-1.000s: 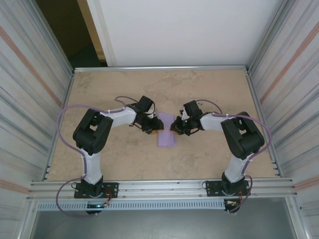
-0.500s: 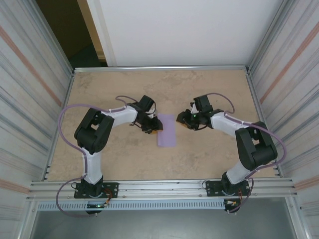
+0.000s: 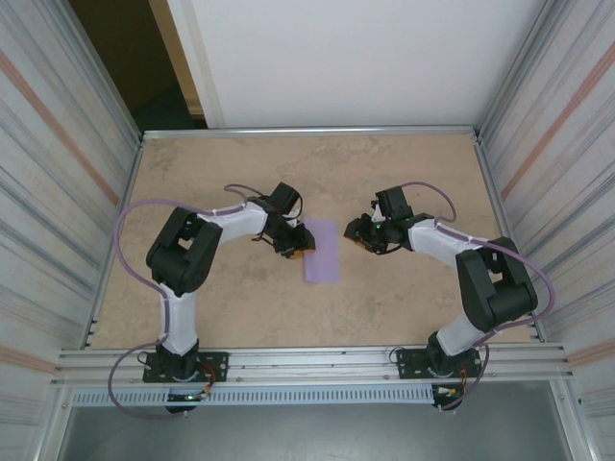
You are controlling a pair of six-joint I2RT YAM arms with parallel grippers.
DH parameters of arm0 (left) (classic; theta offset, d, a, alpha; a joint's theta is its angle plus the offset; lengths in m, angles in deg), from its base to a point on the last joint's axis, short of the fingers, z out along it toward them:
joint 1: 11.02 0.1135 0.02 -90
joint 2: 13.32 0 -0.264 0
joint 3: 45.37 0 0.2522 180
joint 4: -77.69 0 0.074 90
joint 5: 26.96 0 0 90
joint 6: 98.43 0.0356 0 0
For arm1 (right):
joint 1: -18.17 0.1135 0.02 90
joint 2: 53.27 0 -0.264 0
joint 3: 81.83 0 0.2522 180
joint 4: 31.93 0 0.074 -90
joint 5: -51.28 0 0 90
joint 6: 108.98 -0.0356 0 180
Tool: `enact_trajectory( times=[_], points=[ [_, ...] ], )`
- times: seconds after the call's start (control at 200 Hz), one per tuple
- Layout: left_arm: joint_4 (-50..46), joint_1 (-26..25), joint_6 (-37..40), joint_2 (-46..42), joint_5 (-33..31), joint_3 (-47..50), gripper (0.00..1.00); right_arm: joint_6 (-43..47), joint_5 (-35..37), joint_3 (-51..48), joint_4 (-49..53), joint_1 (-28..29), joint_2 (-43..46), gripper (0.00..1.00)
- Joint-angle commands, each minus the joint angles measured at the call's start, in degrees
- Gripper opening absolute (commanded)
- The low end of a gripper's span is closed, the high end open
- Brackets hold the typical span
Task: Fold a paper plane with a square sheet of paper (pick it up from the middle)
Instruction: Hold the square sheet of paper at the center of the table.
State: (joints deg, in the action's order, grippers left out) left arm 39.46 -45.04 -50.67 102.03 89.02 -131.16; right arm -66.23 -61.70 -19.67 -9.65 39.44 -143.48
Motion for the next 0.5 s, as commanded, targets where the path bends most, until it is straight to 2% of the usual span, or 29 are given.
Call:
enact_trajectory(
  times=[0.0,0.496],
  points=[
    [-2.0,-3.7,0.6,9.8,-8.4,3.3,0.32,2.2,-2.1,-0.7,-0.8,-0.5,-0.2,0.35],
    [-3.2,-4.8,-1.0,14.9,-6.8,0.8,0.36,3.8,-5.2,-2.2,-3.2,-1.2,-2.1,0.35]
  ],
)
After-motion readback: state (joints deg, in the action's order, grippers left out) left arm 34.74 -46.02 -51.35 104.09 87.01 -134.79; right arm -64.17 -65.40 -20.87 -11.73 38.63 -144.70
